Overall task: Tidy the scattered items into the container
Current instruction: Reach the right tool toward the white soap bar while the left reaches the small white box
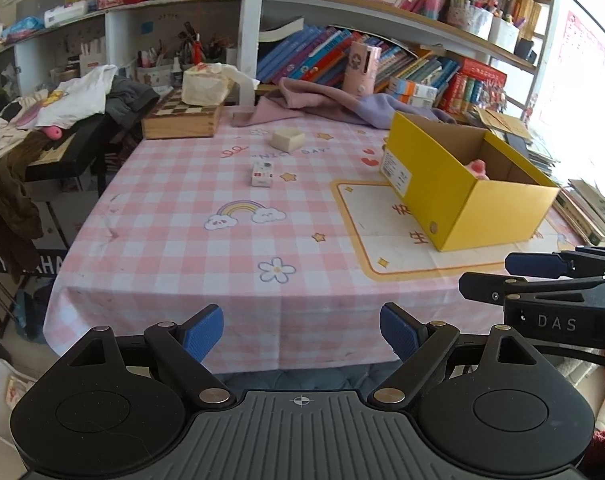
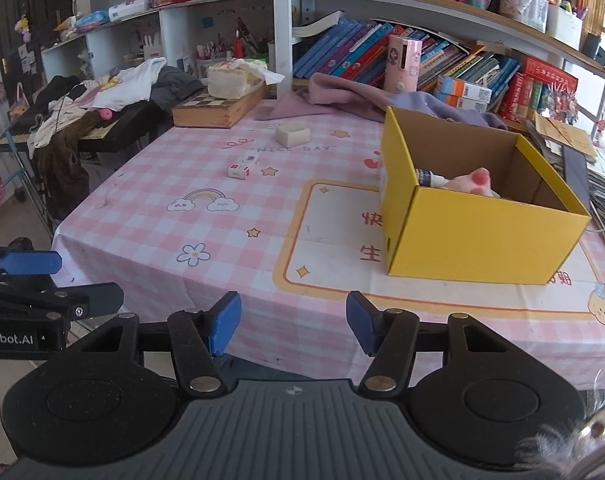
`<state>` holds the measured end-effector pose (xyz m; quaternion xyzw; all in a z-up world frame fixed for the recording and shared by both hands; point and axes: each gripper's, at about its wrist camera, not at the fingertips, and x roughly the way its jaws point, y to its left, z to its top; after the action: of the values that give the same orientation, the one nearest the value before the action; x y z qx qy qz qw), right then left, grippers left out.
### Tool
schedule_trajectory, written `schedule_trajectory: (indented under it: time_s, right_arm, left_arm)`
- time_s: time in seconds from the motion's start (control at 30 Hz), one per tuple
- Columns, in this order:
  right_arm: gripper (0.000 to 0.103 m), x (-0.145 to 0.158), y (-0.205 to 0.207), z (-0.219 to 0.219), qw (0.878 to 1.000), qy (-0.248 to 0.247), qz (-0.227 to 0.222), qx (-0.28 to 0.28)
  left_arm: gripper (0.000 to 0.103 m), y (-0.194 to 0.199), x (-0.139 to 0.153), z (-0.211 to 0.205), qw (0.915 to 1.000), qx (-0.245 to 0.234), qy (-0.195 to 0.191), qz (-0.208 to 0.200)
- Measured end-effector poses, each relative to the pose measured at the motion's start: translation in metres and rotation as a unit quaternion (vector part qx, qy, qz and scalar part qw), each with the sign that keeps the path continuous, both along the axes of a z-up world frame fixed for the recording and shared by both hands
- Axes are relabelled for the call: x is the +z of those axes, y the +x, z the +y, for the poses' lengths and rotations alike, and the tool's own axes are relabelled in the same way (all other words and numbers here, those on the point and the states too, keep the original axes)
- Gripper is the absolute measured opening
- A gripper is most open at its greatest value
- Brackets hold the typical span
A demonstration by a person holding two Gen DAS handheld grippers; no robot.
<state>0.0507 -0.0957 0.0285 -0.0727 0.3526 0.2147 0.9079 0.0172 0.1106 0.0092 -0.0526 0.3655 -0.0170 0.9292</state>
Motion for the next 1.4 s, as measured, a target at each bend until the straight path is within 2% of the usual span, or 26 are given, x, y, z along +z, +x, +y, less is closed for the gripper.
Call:
schedule_trajectory:
  time_s: [0.23, 0.43, 0.97, 1.27, 1.4]
  right_arm:
    - [0.056, -0.011, 0.032, 0.007, 1.0, 0.004, 0.015, -0.002]
    - [0.052, -0.015, 0.075, 0.021, 1.0, 0.006, 0.024, 0.0]
    - [0.05, -0.012, 0.191, 0.067, 0.999, 0.009, 0.034, 0.026]
    - [0.051, -0.025, 0.261, 0.08, 0.998, 0.016, 0.068, 0.01]
    - [0.051, -0.024, 0.289, 0.095, 0.998, 0.018, 0.065, 0.013]
  left_arm:
    - [0.087, 0.03, -0.008, 0.003, 0.9998, -0.013, 0.009, 0.009]
    - [0.087, 0.068, -0.007, 0.008, 0.9993, -0.025, 0.028, -0.002]
    - [0.087, 0.168, -0.007, 0.037, 0.9995, 0.003, 0.032, 0.001]
    - [0.087, 0.229, -0.027, 0.041, 0.9989, 0.0, 0.044, 0.018]
    - [0.085, 0.251, -0.037, 0.041, 0.9989, -0.003, 0.042, 0.022]
